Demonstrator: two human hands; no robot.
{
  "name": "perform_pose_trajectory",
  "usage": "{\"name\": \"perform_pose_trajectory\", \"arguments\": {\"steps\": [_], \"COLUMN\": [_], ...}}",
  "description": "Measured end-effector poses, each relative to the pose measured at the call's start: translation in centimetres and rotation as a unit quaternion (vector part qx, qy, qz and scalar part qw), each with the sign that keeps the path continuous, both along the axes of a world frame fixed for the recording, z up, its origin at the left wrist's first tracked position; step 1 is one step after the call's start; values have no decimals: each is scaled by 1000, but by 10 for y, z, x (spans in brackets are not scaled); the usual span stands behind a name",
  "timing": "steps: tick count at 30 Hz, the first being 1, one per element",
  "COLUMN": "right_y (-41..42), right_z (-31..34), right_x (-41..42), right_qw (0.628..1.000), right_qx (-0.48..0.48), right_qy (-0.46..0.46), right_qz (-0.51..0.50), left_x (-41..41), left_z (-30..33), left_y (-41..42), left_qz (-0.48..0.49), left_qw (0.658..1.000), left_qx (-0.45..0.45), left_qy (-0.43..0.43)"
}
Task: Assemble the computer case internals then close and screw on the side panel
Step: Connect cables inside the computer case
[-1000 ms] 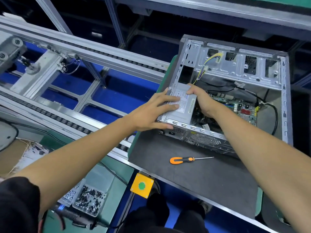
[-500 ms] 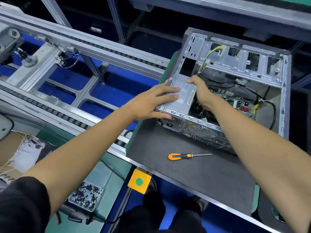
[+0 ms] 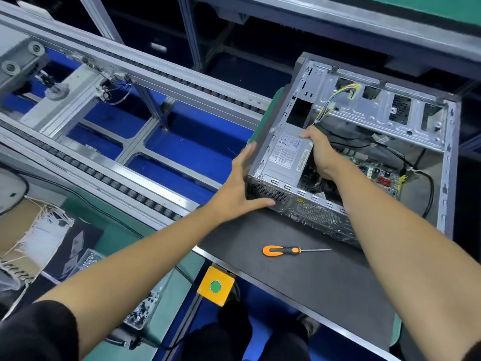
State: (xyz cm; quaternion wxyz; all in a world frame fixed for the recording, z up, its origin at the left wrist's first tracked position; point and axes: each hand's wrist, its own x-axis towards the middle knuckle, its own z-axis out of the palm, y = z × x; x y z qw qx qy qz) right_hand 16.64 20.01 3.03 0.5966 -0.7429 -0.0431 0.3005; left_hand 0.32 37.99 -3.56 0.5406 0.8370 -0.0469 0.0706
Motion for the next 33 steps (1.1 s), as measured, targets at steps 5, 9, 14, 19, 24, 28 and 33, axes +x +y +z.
{"name": "perform_pose_trajectory", "arguments": {"steps": [5, 9, 14, 19, 24, 28, 33], "right_y": [1, 5, 9, 7, 4, 5, 2], "right_z": [1, -1, -4, -5, -4, -8, -5], "right_x": [1, 1, 4, 6, 10, 9, 11], "right_qw": [1000, 999, 998, 999, 1000, 1000, 1000], "right_qx": [6, 25, 49, 33, 14, 18, 15], "right_qy": [21, 19, 13, 4, -5, 10, 8], "right_qz": [-20, -13, -29, -30, -24, -19, -23], "left_x": [-12, -6, -2, -2, -3, -3, -3], "left_z": [-23, -31, -32, -33, -29, -28, -29], "left_y": [-43, -43, -46, -47, -41, -38, -40], "left_qz": [152, 170, 183, 179, 126, 120, 138], "left_qw": [977, 977, 976, 980, 991, 993, 990], "left_qx": [-88, -69, -81, -68, -39, -14, -13], "left_qy": [124, 105, 88, 51, -11, -11, 2]}}
